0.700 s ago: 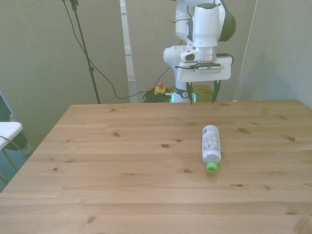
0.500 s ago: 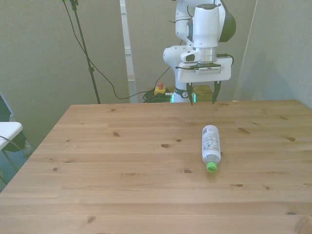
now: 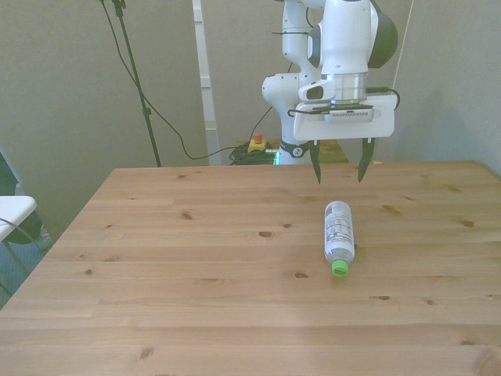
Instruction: Stand the water bottle
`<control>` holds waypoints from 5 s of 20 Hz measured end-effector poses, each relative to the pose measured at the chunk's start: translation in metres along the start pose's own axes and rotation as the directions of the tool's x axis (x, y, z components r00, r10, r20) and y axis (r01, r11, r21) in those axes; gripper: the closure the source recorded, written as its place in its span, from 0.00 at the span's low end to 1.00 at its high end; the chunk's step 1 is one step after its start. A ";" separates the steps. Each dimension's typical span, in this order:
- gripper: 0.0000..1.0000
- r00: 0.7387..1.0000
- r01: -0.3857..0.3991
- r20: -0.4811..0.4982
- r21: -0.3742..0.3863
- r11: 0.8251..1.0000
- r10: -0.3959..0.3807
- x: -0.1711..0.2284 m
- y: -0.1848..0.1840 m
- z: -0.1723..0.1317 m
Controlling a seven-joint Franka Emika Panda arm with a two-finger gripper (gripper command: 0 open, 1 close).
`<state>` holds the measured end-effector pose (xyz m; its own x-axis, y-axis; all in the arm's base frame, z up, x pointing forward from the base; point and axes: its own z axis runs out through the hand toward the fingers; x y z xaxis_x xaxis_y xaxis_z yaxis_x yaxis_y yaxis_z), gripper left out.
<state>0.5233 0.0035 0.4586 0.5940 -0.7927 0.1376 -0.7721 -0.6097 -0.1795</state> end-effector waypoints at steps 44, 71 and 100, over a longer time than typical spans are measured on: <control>1.00 0.992 -0.125 -0.029 -0.042 0.991 0.124 0.095 -0.086 0.137; 1.00 0.983 -0.003 -0.182 0.100 0.995 0.021 0.058 -0.102 -0.014; 1.00 0.808 -0.002 -0.541 0.394 0.919 0.233 0.001 -0.049 0.015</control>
<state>0.5656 0.0325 0.4529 0.1778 -0.7829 0.5962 -0.6217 -0.5590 -0.5486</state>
